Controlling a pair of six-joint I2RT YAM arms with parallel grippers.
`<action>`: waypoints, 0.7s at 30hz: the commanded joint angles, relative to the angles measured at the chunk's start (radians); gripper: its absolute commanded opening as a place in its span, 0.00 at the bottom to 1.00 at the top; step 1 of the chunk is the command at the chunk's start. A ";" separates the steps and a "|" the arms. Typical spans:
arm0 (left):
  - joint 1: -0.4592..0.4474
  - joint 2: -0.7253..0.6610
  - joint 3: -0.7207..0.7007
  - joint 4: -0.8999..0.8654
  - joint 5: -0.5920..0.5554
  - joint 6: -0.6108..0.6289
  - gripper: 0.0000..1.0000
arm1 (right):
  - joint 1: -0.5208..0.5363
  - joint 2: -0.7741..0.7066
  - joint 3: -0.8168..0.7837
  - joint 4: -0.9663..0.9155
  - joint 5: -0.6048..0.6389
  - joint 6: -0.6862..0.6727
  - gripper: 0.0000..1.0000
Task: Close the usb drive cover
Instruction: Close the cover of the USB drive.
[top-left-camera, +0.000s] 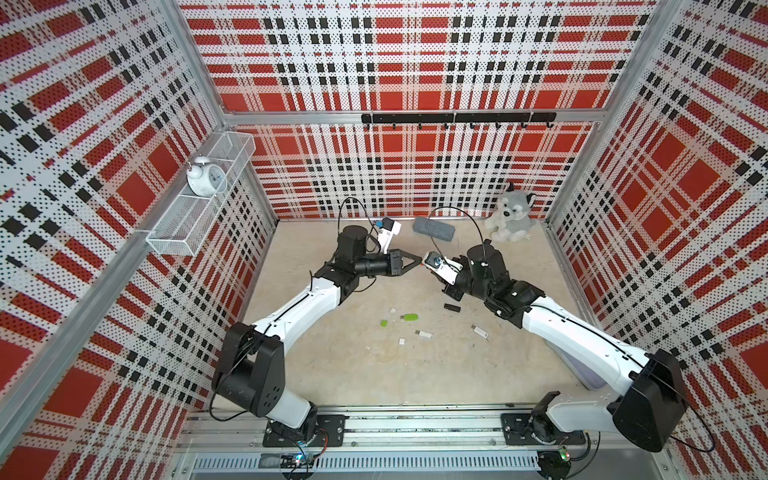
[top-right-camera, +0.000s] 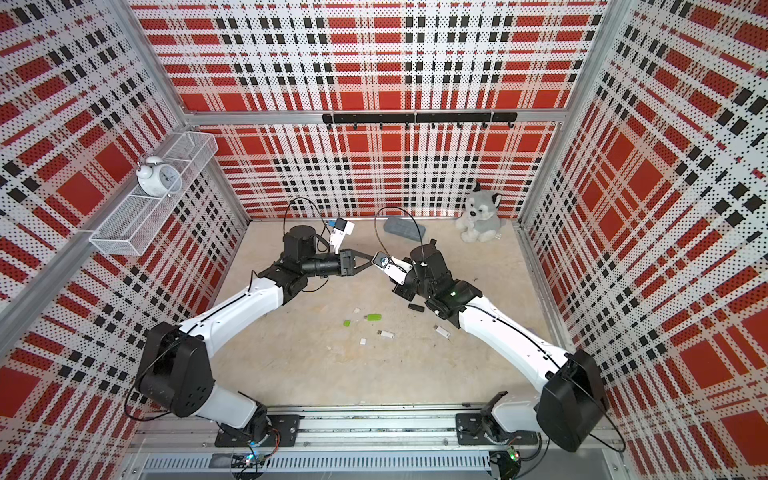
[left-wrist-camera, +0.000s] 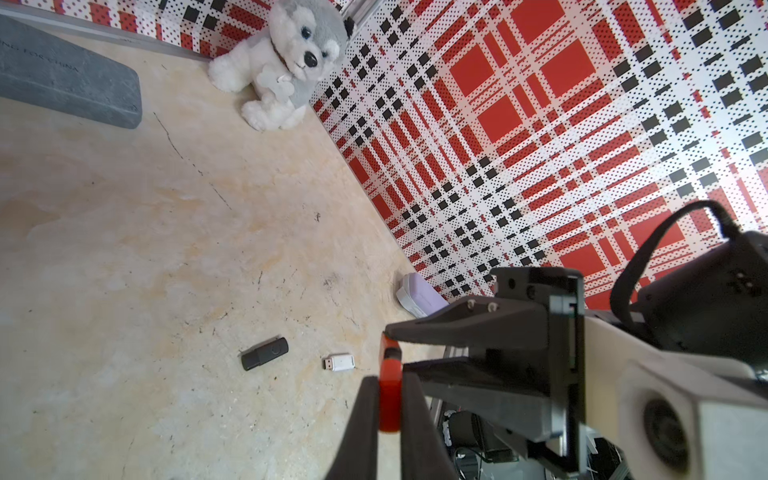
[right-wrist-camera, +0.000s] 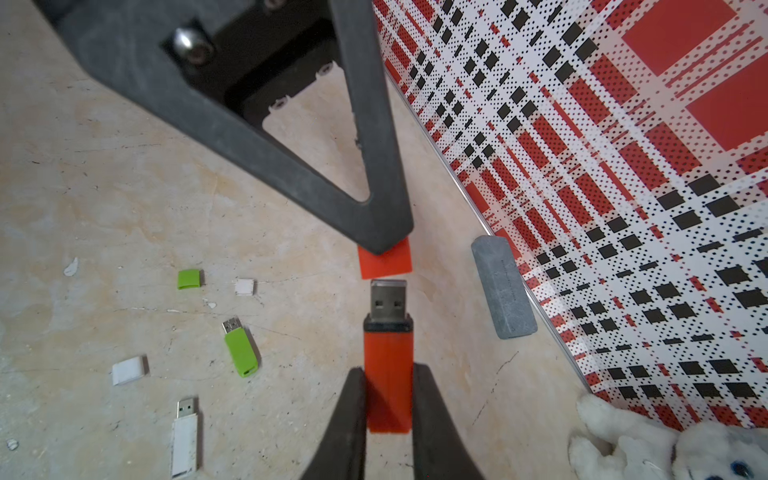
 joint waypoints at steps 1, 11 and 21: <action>-0.005 0.005 0.036 -0.019 -0.009 0.027 0.00 | 0.008 0.000 0.028 0.013 0.006 0.006 0.11; -0.011 -0.001 0.033 -0.019 -0.011 0.030 0.00 | 0.012 0.015 0.037 0.008 -0.006 0.007 0.12; -0.014 0.011 0.036 -0.022 -0.003 0.033 0.00 | 0.017 0.014 0.031 0.022 -0.016 -0.003 0.11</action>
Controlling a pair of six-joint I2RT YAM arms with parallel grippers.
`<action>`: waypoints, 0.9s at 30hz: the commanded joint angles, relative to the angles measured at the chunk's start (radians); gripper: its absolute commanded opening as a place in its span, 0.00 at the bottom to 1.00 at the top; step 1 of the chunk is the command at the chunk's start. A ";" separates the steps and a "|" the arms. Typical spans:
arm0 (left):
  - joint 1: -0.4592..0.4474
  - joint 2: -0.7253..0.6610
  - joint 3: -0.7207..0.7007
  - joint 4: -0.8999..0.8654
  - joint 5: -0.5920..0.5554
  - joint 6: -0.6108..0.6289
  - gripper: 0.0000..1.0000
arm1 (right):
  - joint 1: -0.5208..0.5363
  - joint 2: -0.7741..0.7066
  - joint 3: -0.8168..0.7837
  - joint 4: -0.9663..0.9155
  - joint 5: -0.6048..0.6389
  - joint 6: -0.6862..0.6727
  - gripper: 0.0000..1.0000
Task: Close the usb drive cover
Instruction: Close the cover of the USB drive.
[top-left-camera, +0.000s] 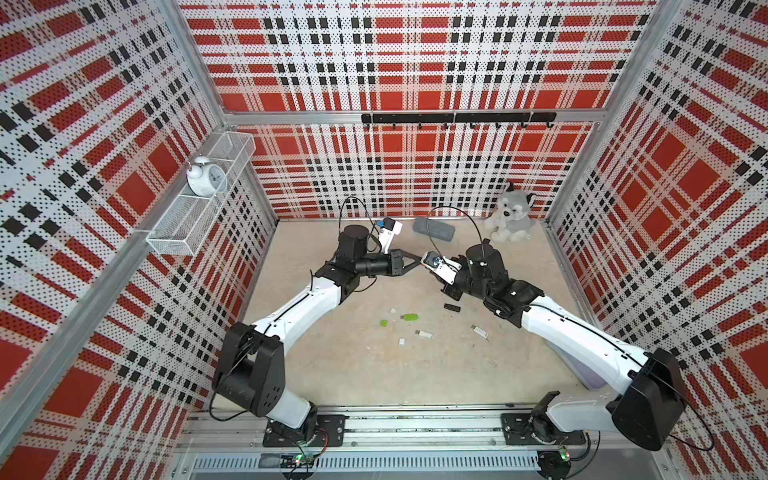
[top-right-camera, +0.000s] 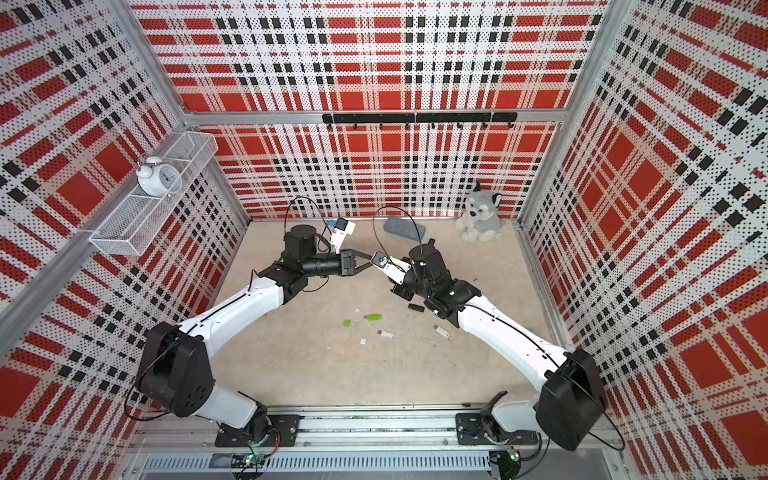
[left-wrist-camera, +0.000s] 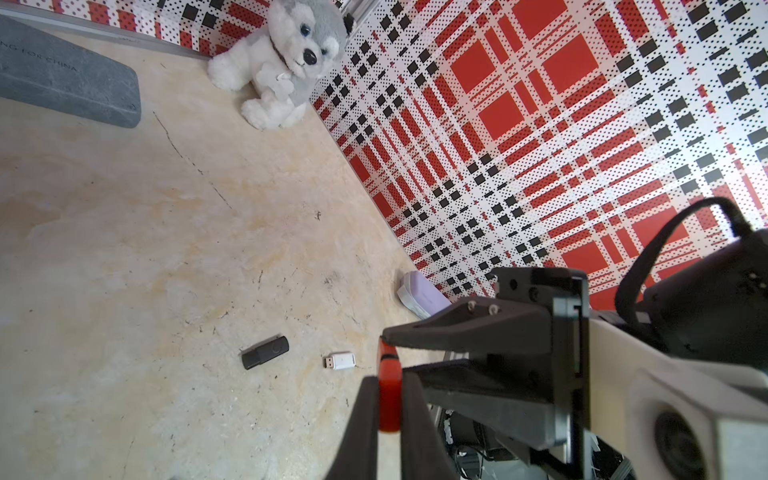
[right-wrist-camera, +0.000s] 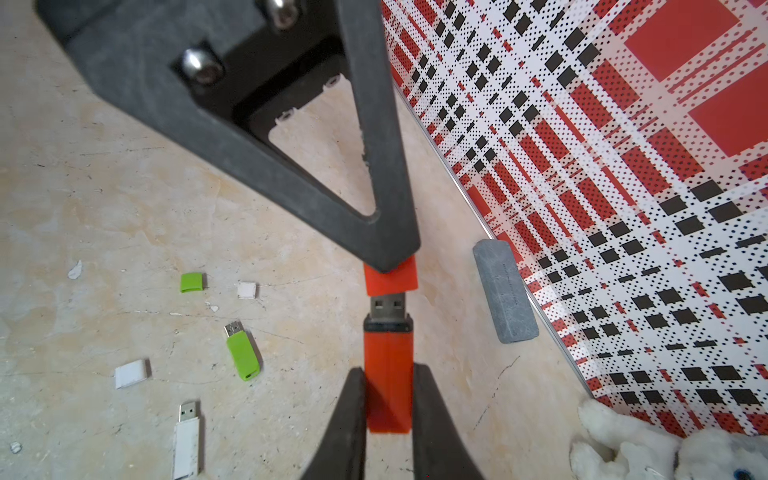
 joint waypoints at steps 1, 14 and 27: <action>-0.007 0.012 0.028 -0.007 0.003 0.021 0.01 | 0.011 0.007 0.024 0.022 -0.015 -0.007 0.11; -0.026 0.048 0.051 -0.052 0.032 0.048 0.02 | 0.021 0.001 0.022 0.053 -0.014 -0.054 0.11; -0.036 0.049 0.093 -0.146 -0.058 0.122 0.01 | 0.030 0.025 0.080 -0.042 0.043 -0.094 0.10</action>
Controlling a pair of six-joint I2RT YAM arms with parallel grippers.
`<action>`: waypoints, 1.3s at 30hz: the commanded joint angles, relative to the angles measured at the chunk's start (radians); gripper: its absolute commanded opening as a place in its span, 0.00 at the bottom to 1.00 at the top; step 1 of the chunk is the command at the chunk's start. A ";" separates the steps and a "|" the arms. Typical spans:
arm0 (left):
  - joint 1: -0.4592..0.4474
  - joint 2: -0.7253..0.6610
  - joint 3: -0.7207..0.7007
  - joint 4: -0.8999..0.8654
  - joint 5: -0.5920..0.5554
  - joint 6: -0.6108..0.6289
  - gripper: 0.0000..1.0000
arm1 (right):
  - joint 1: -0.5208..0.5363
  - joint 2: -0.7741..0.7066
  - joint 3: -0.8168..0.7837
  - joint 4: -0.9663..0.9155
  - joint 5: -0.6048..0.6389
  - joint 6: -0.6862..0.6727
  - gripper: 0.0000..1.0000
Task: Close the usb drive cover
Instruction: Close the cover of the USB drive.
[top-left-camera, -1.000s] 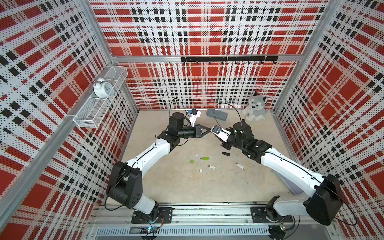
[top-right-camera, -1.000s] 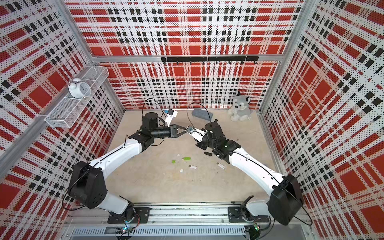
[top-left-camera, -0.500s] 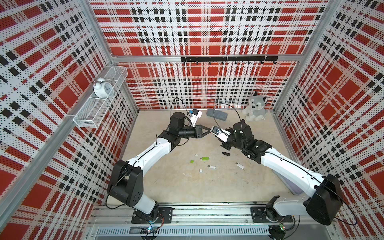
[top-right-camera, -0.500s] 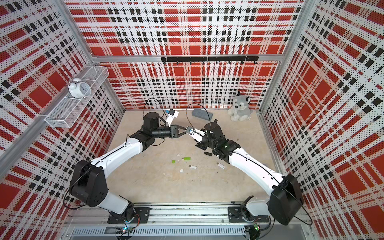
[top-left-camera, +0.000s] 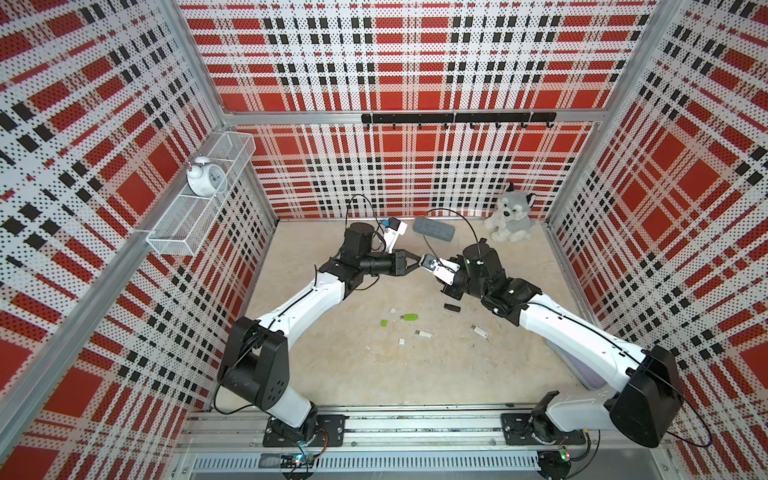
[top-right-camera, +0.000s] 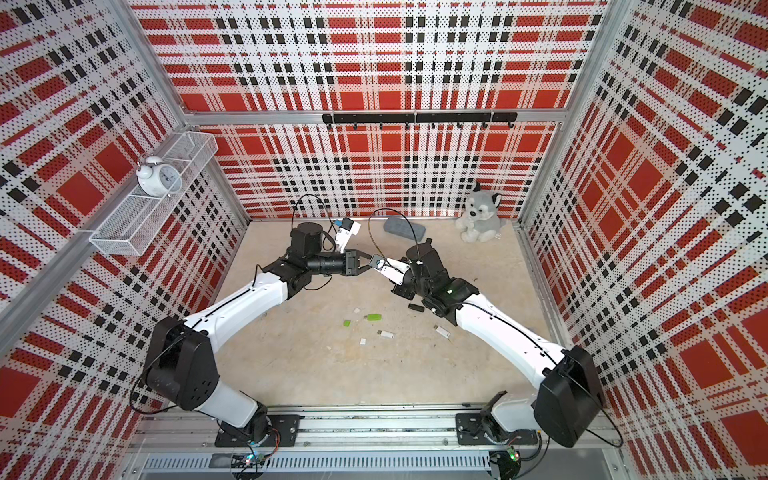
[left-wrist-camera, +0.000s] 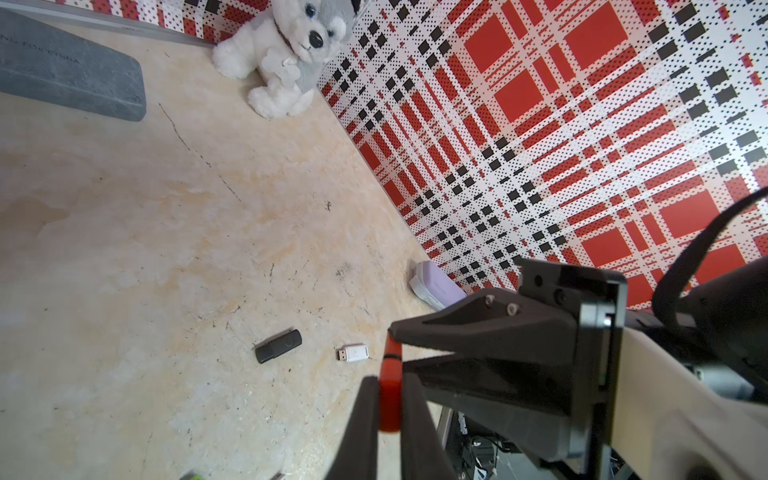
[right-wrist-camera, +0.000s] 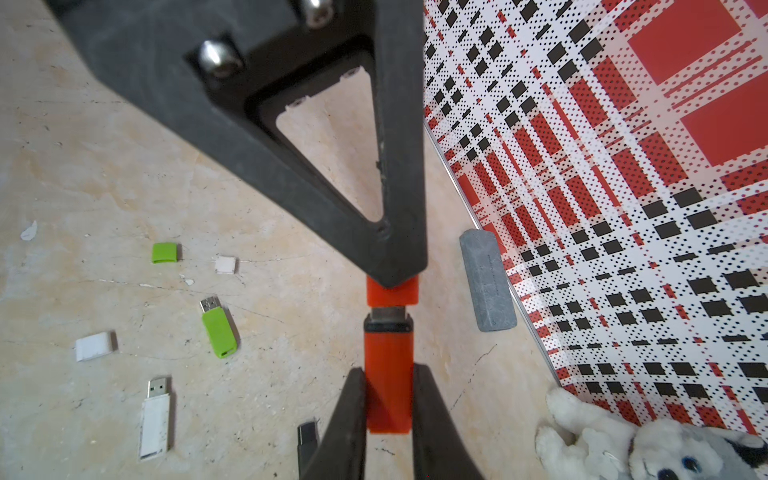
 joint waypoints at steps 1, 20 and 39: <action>-0.020 0.008 0.026 -0.045 -0.040 0.041 0.01 | 0.020 0.005 0.047 0.010 -0.021 0.000 0.10; -0.009 -0.032 -0.047 0.168 0.057 -0.076 0.03 | 0.019 -0.004 0.037 0.048 -0.069 0.041 0.10; -0.018 0.002 0.039 -0.072 -0.027 0.064 0.04 | 0.017 0.000 0.069 0.046 -0.105 0.025 0.10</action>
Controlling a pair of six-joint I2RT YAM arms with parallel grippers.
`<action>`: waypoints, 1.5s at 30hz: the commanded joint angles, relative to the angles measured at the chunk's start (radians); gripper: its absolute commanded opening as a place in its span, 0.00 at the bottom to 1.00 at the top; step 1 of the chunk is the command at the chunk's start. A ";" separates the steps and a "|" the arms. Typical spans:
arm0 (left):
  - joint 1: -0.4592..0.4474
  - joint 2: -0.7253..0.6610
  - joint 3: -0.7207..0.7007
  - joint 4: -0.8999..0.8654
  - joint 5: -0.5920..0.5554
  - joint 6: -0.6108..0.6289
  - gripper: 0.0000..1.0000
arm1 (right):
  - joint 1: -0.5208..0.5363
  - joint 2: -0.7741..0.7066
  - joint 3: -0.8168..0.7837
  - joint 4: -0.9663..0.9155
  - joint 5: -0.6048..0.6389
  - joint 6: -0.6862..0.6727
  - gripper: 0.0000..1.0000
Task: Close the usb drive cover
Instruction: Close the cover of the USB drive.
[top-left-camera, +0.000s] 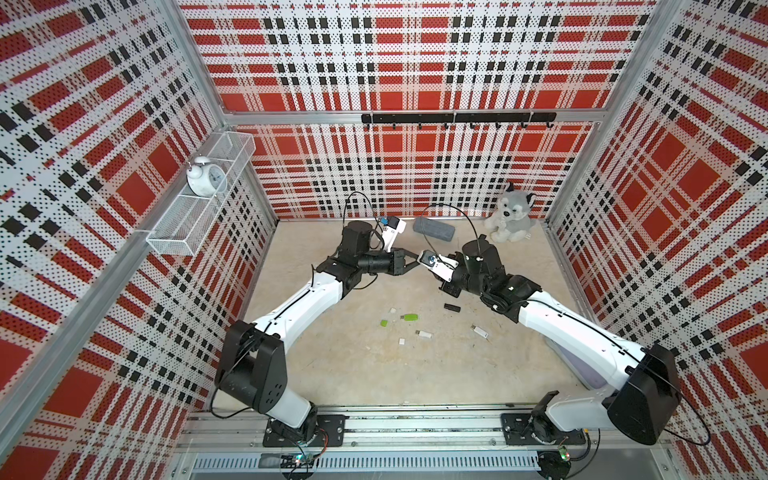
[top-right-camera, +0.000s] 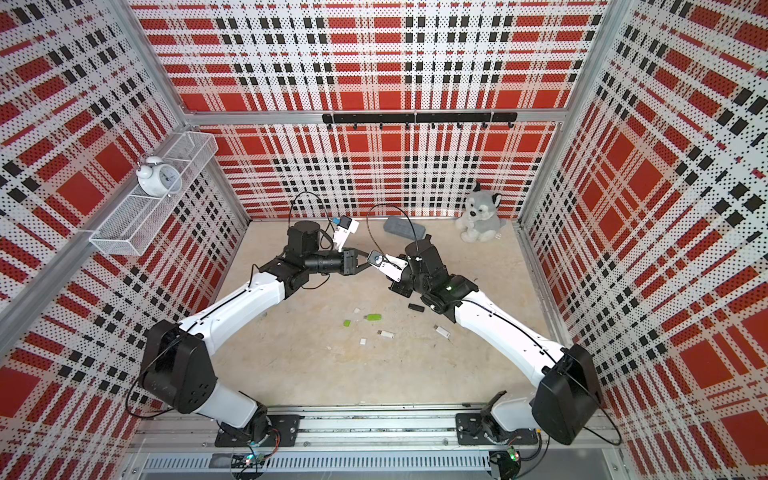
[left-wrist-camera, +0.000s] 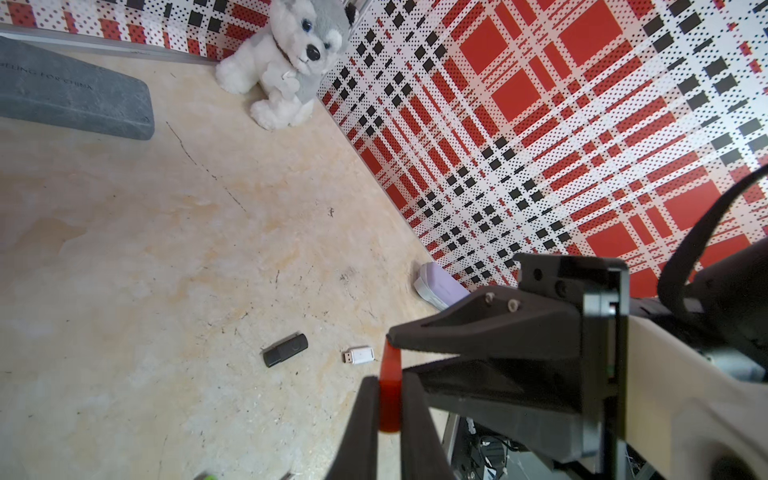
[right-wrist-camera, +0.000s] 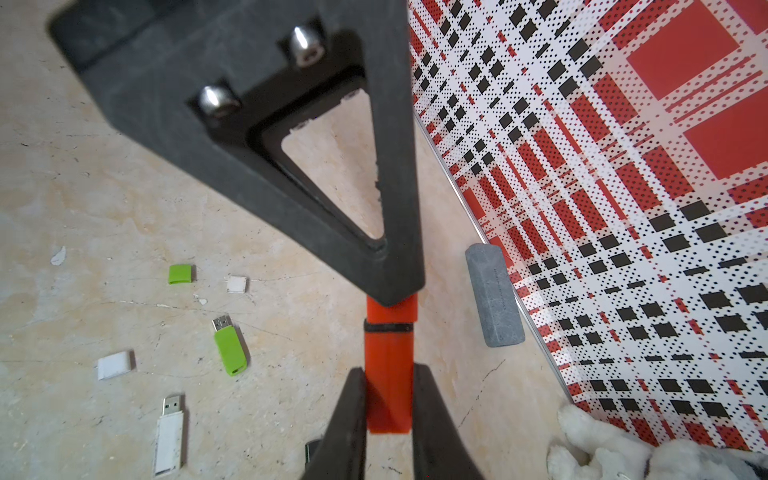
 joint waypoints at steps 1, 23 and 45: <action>-0.027 0.024 0.030 -0.039 -0.017 0.024 0.04 | 0.016 -0.010 0.037 0.058 -0.070 0.006 0.10; -0.052 0.064 0.035 -0.063 0.061 0.035 0.04 | 0.024 -0.009 0.036 0.122 -0.015 -0.049 0.09; -0.008 -0.045 -0.059 0.175 0.036 -0.101 0.09 | 0.009 -0.035 -0.057 0.133 -0.035 0.048 0.08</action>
